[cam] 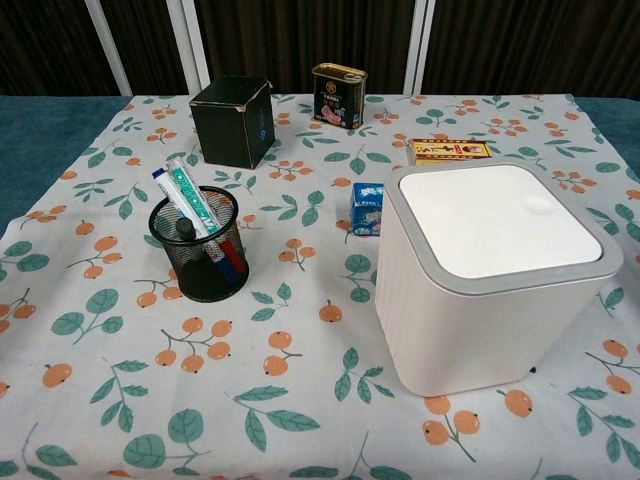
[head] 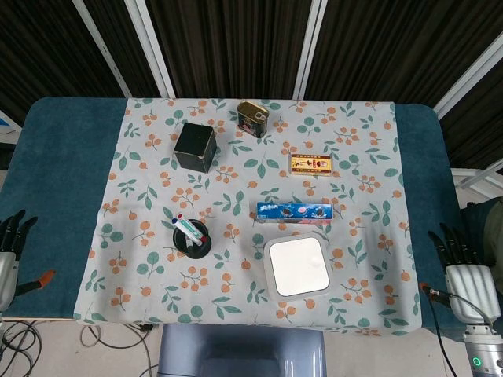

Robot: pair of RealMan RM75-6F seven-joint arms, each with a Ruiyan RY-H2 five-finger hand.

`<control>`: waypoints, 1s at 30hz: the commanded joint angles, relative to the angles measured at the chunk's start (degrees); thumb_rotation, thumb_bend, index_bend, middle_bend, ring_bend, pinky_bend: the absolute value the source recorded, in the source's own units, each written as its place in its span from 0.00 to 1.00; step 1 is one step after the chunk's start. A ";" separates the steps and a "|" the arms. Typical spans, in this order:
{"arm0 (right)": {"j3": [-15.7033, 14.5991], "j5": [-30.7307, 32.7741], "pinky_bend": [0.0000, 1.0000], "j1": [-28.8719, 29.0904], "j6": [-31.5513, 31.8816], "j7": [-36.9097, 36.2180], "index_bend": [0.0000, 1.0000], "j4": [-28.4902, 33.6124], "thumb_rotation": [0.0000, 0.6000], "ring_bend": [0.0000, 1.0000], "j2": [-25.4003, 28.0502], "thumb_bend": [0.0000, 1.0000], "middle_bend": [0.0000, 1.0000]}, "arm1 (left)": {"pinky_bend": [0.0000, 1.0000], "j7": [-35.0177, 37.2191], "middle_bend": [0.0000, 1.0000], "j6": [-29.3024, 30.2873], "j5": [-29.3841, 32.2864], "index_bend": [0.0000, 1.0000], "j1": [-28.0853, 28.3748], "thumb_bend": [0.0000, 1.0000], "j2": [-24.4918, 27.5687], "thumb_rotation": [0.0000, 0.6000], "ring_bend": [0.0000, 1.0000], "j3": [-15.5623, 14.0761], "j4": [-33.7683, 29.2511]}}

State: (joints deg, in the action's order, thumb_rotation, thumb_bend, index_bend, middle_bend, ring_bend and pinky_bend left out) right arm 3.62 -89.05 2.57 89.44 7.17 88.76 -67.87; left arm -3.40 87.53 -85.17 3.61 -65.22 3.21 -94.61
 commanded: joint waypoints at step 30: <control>0.15 0.23 0.20 -0.07 0.13 0.29 0.12 0.08 1.00 0.01 -0.06 0.18 0.00 | 0.00 0.39 0.00 -0.77 -0.46 0.10 0.70 0.11 -0.91 1.00 0.00 0.04 0.68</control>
State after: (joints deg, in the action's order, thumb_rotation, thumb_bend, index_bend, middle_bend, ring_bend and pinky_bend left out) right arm 3.78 -88.82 2.50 89.57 7.47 88.84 -67.93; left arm -3.22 86.90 -85.36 4.13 -65.97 3.31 -94.12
